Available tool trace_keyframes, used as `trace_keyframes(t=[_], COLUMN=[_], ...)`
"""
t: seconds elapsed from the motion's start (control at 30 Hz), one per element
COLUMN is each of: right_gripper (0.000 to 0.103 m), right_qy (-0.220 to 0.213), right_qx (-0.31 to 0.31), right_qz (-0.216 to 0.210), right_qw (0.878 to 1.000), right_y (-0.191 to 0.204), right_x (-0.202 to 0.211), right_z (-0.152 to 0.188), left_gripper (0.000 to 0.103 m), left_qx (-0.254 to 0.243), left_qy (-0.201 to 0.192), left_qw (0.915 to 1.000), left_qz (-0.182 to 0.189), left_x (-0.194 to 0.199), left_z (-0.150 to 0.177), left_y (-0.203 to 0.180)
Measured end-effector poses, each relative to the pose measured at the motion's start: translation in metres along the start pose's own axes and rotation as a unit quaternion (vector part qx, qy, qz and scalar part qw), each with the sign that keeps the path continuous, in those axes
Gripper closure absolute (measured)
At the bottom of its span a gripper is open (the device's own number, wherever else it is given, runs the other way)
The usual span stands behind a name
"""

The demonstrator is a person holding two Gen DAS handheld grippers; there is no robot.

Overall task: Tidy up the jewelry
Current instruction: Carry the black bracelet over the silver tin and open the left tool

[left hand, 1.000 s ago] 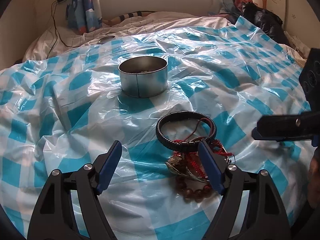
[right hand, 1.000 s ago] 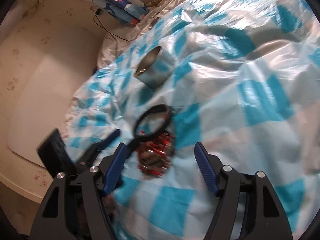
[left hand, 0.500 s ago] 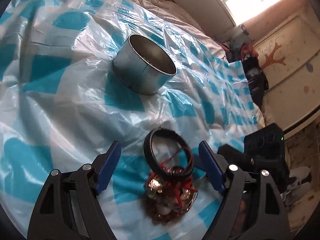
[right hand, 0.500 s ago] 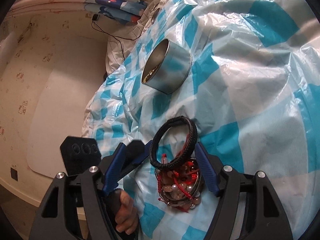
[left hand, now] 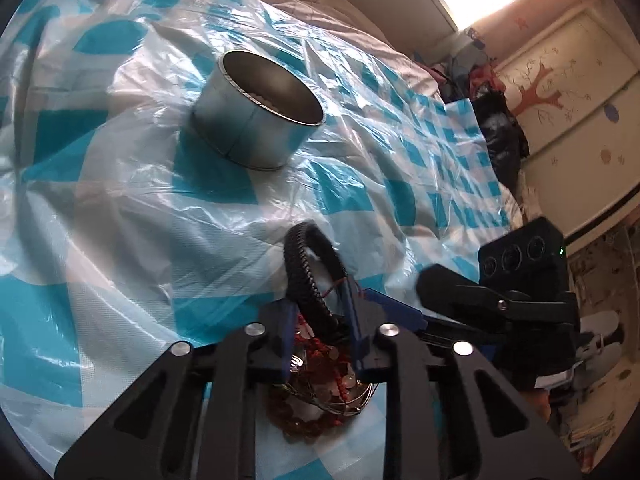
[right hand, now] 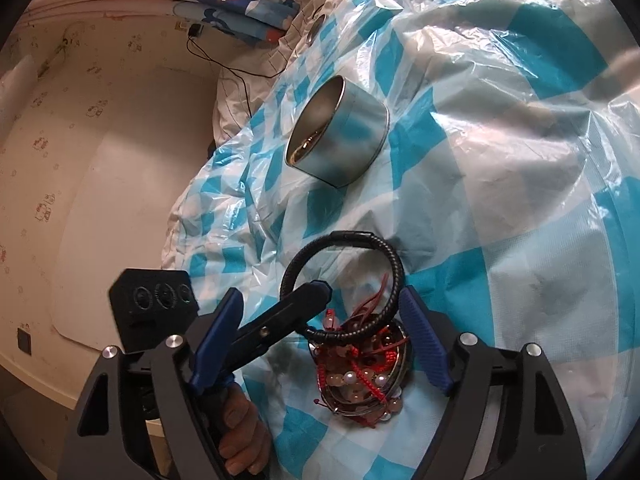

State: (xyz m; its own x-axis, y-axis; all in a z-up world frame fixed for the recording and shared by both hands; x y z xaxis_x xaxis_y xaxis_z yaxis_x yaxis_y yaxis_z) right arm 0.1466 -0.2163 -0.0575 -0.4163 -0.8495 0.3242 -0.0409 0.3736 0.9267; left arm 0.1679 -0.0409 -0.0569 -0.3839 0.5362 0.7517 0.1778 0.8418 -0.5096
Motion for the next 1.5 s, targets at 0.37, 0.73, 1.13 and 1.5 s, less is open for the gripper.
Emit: trace_keyframes(t=[0.37,0.73,1.13,1.5], right_gripper=[0.026,0.025,0.096,0.1], right_qy=[-0.001,0.065,0.068,-0.012], right_qx=[0.007,0.185,0.163,0.191], right_qz=[0.008,0.152,0.134,-0.02], right_qw=[1.0,0.969,0.975,0.981], right_y=[0.0,0.041,0.025,0.072], right_x=[0.003,-0.038,-0.037,0.007], right_z=[0.0,0.018,0.015,0.008], left_gripper=[0.091,0.091,0.091,0.091], left_qx=[0.058,0.082,0.08,0.065], left_qy=[-0.086,-0.114,-0.114,-0.109], left_qw=[0.9936,0.9887,0.9892,0.991], left_qz=[0.047,0.051,0.046,0.041], left_x=[0.045,0.071,0.072,0.068], left_z=[-0.023,-0.033,-0.034,-0.033], left_y=[0.022,0.039,0.04,0.037])
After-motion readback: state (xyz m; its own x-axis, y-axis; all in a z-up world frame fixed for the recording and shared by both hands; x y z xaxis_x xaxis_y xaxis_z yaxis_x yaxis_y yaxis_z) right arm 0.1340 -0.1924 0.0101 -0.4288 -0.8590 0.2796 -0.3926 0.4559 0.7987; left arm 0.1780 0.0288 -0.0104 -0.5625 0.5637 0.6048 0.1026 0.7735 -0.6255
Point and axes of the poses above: each gripper's, at about its wrist camera, not at the fingertips, and x roughly against the way its jaws point, y to its left, z to its underside, the point moved 3 cm from there along -x, roughly the way its jaws point, and after that the axes turned 9 degrees about -z, right-handed, at the moved point
